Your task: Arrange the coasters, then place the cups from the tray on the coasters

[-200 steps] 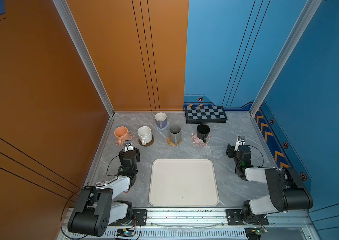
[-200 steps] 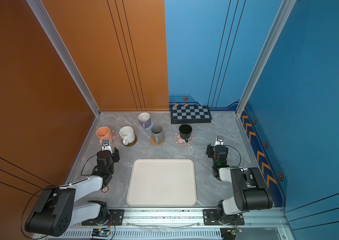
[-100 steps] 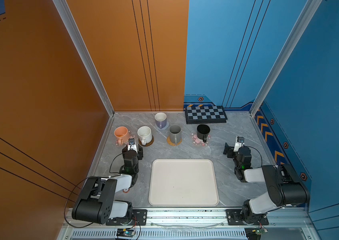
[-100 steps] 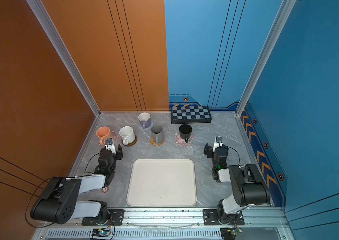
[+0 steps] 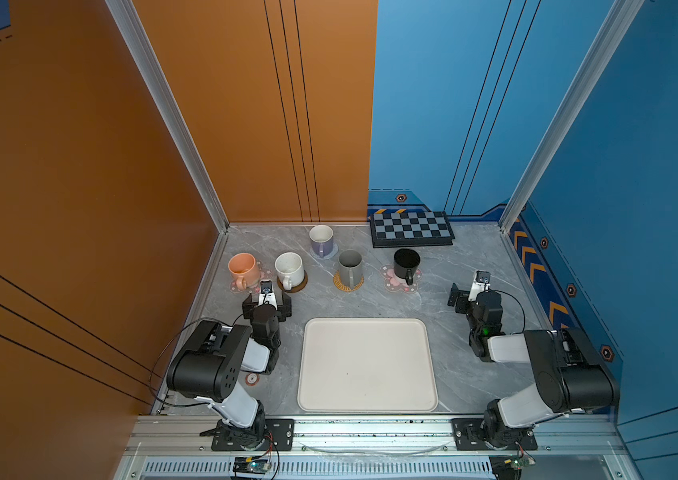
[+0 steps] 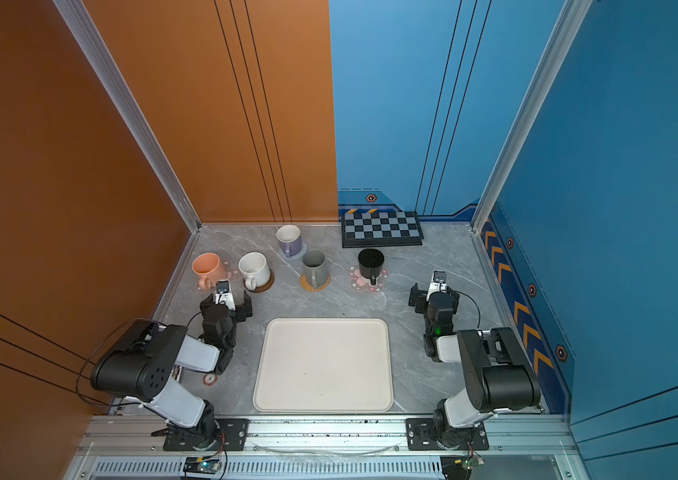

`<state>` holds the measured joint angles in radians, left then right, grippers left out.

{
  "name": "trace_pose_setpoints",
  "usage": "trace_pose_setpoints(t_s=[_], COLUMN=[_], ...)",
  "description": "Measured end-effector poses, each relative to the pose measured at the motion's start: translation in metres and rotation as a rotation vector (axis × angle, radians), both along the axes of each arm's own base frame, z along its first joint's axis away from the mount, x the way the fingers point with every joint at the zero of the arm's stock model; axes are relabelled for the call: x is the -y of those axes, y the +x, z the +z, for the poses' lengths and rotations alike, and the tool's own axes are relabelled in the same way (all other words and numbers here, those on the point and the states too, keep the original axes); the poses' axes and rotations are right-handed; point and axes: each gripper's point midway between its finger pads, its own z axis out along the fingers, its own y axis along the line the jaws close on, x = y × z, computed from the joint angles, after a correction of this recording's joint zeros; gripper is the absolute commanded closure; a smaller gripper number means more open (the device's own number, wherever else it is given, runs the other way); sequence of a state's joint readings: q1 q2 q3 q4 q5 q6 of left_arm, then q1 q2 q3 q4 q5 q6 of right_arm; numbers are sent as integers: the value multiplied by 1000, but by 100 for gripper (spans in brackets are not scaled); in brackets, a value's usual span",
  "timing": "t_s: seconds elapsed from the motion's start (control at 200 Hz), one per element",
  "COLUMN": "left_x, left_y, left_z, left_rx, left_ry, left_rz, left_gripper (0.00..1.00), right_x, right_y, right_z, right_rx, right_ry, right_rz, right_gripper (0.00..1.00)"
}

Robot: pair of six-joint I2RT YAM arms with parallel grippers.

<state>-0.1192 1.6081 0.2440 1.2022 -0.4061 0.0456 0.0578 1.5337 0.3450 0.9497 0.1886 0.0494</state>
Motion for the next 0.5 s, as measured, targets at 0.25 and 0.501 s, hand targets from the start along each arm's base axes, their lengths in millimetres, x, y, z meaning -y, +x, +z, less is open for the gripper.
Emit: trace_pose_setpoints(t_s=[0.25, 0.501], left_x=[-18, -19], left_y=[8, 7], left_z=[6, 1], left_rx=[10, -9], left_ry=[-62, -81], left_rz=[39, 36], left_gripper=[2, 2], right_x=[0, 0], right_y=[1, 1], right_z=[2, 2], right_rx=[5, 6], right_ry=[2, 2], right_rz=[-1, -1], right_gripper=[0, 0])
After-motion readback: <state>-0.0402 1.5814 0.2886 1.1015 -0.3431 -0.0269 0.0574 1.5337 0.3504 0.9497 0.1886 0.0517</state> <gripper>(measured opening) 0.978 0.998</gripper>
